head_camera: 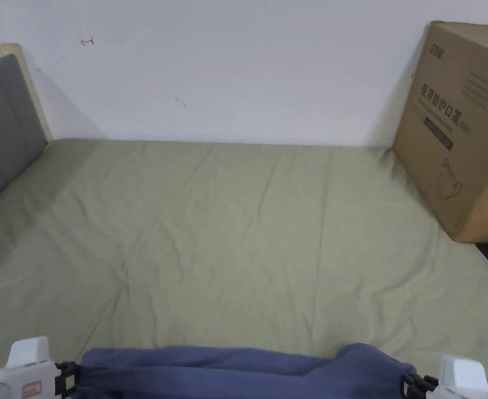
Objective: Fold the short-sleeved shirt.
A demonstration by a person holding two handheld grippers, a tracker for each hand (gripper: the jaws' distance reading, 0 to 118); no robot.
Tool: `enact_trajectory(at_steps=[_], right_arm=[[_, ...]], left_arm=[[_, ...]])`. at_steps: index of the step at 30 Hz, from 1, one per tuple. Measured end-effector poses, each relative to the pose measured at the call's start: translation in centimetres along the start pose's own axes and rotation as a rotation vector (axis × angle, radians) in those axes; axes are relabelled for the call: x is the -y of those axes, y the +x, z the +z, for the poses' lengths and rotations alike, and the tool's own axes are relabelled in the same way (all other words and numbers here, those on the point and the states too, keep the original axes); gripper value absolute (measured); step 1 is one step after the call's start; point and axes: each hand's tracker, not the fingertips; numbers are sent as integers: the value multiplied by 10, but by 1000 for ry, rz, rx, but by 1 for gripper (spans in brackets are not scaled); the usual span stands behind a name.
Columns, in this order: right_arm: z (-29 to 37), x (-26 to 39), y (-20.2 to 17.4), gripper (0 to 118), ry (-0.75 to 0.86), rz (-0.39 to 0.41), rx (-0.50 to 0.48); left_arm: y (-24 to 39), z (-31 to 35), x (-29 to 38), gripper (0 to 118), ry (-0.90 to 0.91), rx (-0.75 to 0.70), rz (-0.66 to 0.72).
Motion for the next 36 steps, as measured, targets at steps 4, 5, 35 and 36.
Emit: enact_trajectory(at_steps=[4,5,35,36], right_arm=[[-25,35,3,1,-86,-9,90],[-32,42,3,1,-108,-39,93],[116,-117,-131,82,701,194,145],[117,-119,-135,81,700,192,142]], left_arm=[[-10,-16,24,2,-49,-18,-18],[-11,-19,27,2,-54,-23,-23],[123,157,-72,87,760,-16,-203],[129,159,-72,86,799,-43,-212]])
